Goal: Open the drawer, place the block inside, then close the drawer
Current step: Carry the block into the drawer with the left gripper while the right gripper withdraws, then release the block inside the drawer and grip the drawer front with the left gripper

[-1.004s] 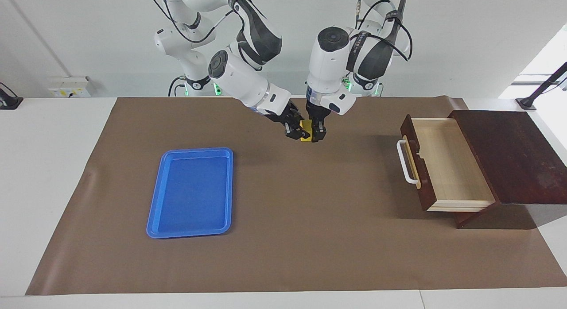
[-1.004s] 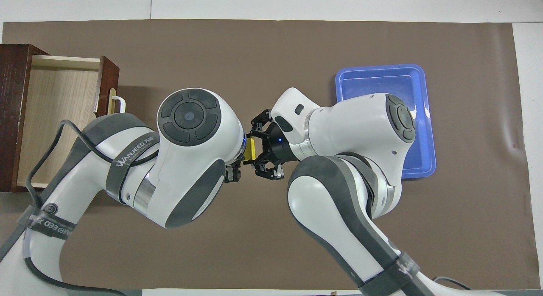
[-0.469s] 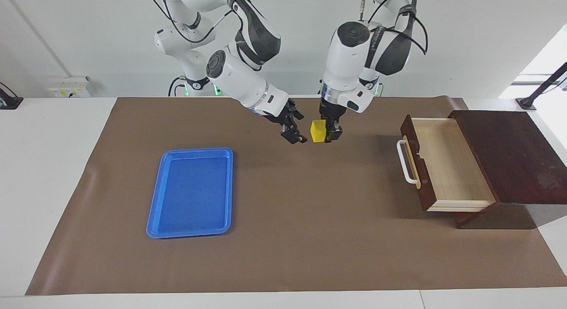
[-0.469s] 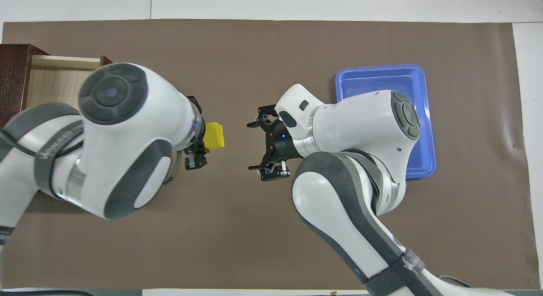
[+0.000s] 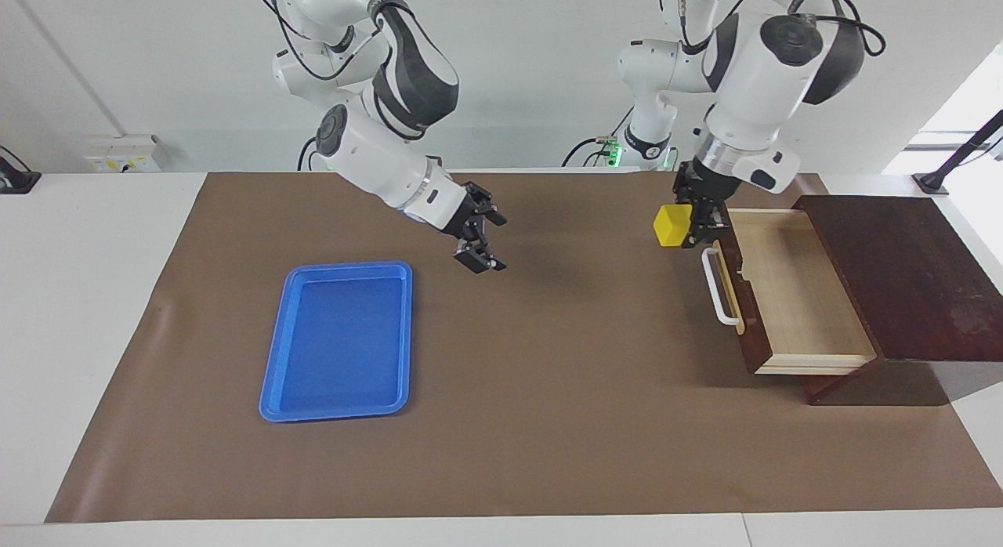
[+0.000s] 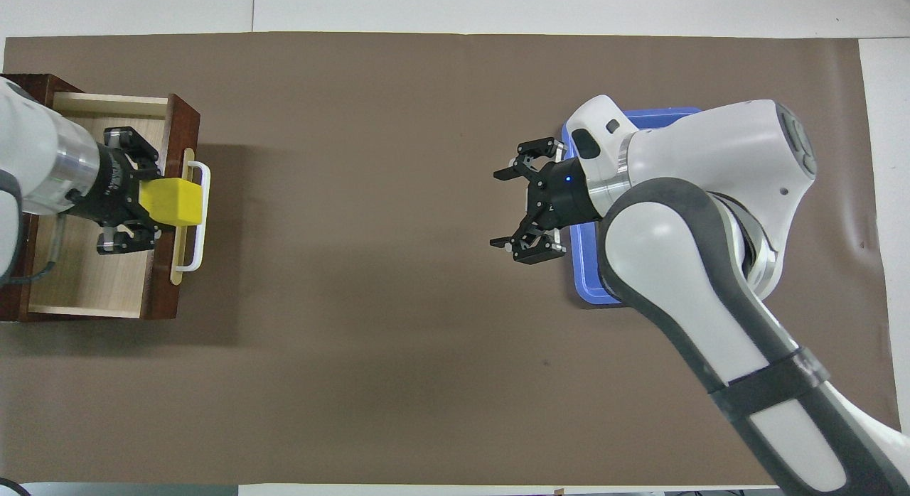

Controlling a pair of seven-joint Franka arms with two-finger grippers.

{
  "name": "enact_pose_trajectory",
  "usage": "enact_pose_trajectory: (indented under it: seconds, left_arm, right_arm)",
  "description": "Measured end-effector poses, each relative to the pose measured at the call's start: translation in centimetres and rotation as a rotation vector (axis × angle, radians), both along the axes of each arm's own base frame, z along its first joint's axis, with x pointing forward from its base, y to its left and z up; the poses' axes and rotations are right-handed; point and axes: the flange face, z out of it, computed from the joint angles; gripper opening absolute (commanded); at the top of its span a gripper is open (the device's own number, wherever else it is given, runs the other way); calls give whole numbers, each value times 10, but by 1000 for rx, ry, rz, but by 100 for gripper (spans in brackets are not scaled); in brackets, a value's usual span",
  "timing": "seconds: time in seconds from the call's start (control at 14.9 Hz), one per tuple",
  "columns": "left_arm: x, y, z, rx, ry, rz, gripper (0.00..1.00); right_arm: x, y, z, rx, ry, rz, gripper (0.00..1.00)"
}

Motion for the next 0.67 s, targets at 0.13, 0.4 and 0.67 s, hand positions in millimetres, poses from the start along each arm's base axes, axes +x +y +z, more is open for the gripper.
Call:
enact_pose_trajectory:
  seconds: [0.13, 0.4, 0.67]
  left_arm:
    - [6, 58, -2, 0, -18, 12, 0]
    - [6, 107, -45, 23, -20, 7, 0]
    - [3, 101, -99, 40, 16, -15, 0]
  right_arm:
    - [7, -35, 0, -70, 42, -46, 100]
    - [11, -85, 27, -236, 77, -177, 100]
    - [4, -124, 54, -312, 156, -362, 100]
